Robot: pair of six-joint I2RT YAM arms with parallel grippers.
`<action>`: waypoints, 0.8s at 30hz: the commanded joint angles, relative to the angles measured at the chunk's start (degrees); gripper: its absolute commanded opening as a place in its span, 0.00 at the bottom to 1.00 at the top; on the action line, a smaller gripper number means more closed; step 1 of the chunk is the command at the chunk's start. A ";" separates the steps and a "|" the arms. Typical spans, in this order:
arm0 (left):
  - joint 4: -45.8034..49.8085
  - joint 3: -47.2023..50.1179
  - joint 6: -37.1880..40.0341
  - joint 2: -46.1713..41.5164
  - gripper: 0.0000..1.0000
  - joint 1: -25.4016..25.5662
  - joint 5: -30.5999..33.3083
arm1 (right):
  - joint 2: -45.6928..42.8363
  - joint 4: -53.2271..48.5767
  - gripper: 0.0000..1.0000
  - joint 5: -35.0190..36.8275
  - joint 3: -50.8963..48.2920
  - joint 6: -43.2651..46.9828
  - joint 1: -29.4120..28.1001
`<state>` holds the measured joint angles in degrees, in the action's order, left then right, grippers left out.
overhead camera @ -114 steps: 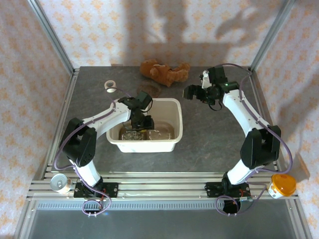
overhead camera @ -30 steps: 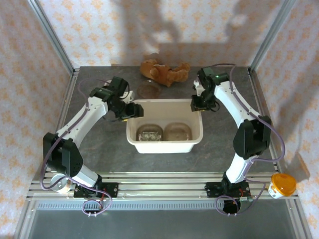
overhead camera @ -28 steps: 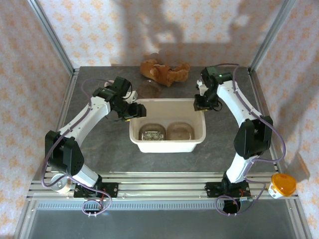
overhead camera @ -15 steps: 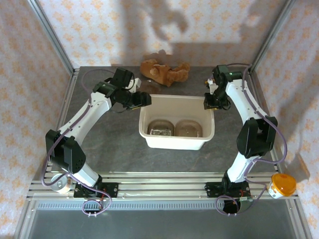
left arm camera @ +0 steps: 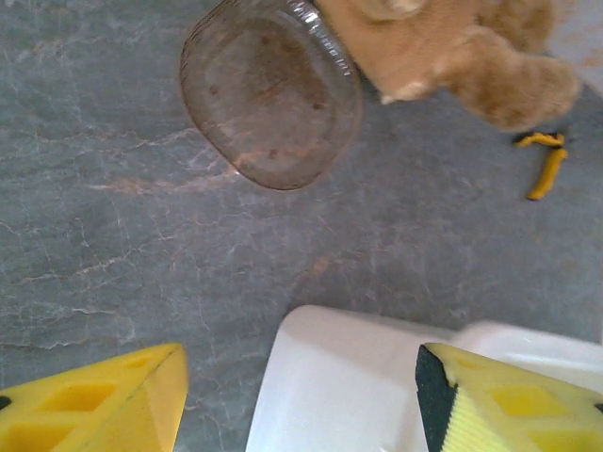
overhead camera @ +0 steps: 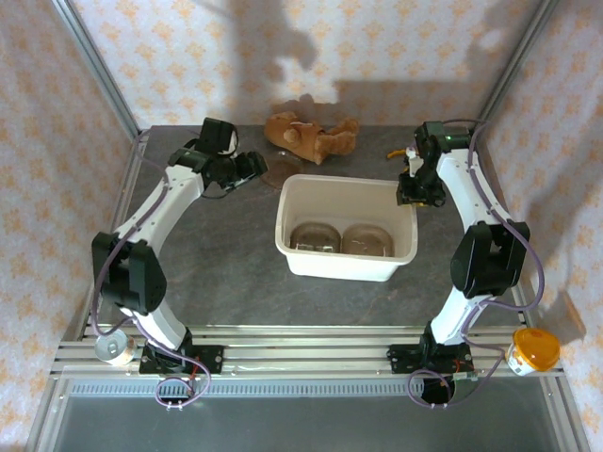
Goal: Place the plates into the plastic bin on the countertop
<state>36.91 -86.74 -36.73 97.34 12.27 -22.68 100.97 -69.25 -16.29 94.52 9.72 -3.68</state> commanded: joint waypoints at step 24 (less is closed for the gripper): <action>-16.84 -14.46 -23.89 31.97 0.63 0.64 8.51 | -0.60 4.73 0.46 -7.84 1.45 -4.26 -4.66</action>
<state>19.90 -98.52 -60.03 127.90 12.38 -16.95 100.92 -63.99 -22.57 94.35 6.17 -7.53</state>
